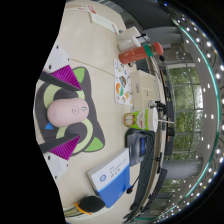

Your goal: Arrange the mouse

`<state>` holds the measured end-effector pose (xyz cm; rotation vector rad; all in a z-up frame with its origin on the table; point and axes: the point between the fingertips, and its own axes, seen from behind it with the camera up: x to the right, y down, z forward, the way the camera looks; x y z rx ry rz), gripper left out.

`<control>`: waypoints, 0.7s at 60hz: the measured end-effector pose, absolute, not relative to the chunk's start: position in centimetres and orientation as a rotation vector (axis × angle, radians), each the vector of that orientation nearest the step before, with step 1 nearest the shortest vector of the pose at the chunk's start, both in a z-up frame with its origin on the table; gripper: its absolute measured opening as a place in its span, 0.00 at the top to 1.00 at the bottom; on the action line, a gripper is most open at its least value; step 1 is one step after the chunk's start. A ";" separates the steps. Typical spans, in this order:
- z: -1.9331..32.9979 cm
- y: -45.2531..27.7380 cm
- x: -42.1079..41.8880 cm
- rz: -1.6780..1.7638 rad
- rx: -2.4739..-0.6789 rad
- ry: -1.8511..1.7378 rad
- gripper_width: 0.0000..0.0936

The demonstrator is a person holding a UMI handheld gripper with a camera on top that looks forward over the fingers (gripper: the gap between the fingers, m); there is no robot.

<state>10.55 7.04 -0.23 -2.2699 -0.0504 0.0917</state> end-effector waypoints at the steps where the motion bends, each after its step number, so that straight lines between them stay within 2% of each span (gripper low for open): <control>1: 0.1 6.9 10.7 0.085 -2.271 -0.050 0.07; 8: 2.5 5.2 10.7 0.054 -2.250 -0.059 0.09; 17: 7.2 1.0 10.9 -0.005 -2.233 -0.028 0.08; 28: 14.1 -7.1 10.1 -0.070 -2.193 0.023 0.09; 42: 19.8 -18.0 7.7 -0.150 -2.145 0.025 0.09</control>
